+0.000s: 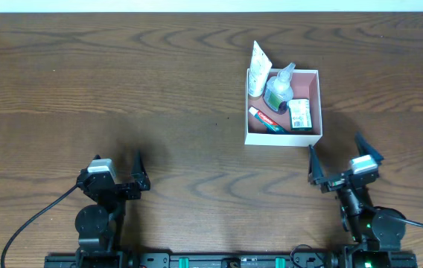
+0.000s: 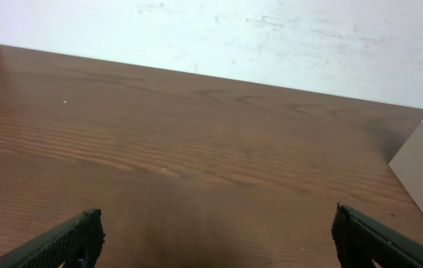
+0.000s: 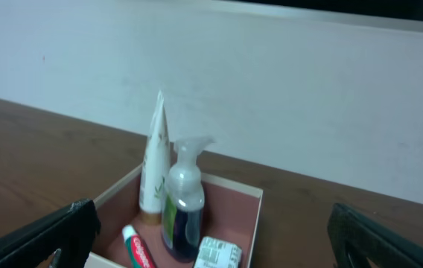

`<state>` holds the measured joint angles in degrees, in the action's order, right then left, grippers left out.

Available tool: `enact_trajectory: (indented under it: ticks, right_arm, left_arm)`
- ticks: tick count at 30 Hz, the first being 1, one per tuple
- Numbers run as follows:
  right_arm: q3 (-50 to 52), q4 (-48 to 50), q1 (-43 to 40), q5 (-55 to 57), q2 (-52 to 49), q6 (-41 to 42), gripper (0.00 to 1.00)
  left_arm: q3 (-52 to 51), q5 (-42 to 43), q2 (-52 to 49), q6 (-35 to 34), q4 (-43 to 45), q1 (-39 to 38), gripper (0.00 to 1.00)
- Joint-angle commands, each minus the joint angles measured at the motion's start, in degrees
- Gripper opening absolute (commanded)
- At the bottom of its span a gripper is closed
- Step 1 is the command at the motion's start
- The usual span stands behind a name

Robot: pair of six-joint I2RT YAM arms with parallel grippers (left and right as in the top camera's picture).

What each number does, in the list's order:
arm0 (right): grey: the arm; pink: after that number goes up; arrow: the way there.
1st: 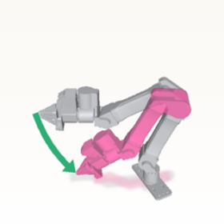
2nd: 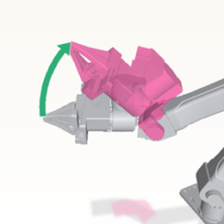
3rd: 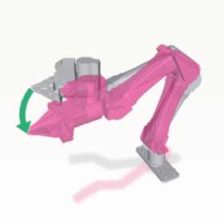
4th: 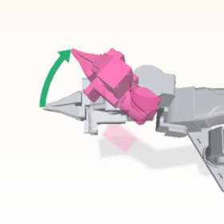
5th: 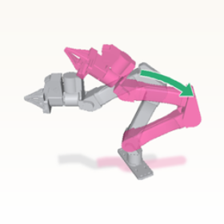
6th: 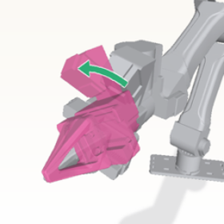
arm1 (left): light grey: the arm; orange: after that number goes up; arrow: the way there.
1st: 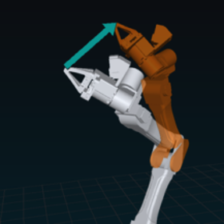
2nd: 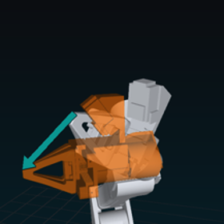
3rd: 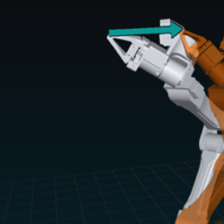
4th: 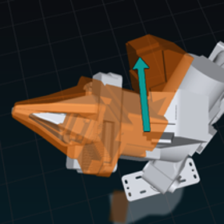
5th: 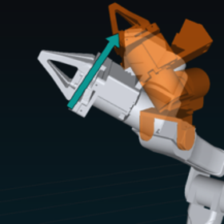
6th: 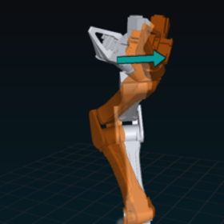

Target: Pack container

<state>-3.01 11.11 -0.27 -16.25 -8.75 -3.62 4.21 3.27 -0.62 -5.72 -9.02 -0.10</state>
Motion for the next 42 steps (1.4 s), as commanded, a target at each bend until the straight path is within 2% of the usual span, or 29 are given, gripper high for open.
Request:
enact_trajectory:
  ticks: [1,7,12,16,42]
  right_arm:
    - [1.7,1.1,0.7,-0.7,2.0,-2.3,0.99]
    - [2.7,-3.7,0.2,0.2,8.5,-2.4,0.99]
    - [2.7,-7.4,-0.2,1.0,8.4,-2.5,0.99]
    - [2.7,-14.0,-0.2,2.6,8.4,-2.5,0.99]
    - [2.7,-14.2,-0.9,3.3,8.4,-2.0,0.99]
  left_arm:
    - [-1.0,0.8,0.4,0.8,-1.6,0.2,0.98]
    - [-1.0,0.8,0.4,0.8,-1.6,0.2,0.98]
    - [-1.0,0.8,0.4,0.8,-1.6,0.2,0.98]
    - [-1.0,0.8,0.4,0.8,-1.6,0.2,0.98]
    - [-1.0,0.8,0.4,0.8,-1.6,0.2,0.98]
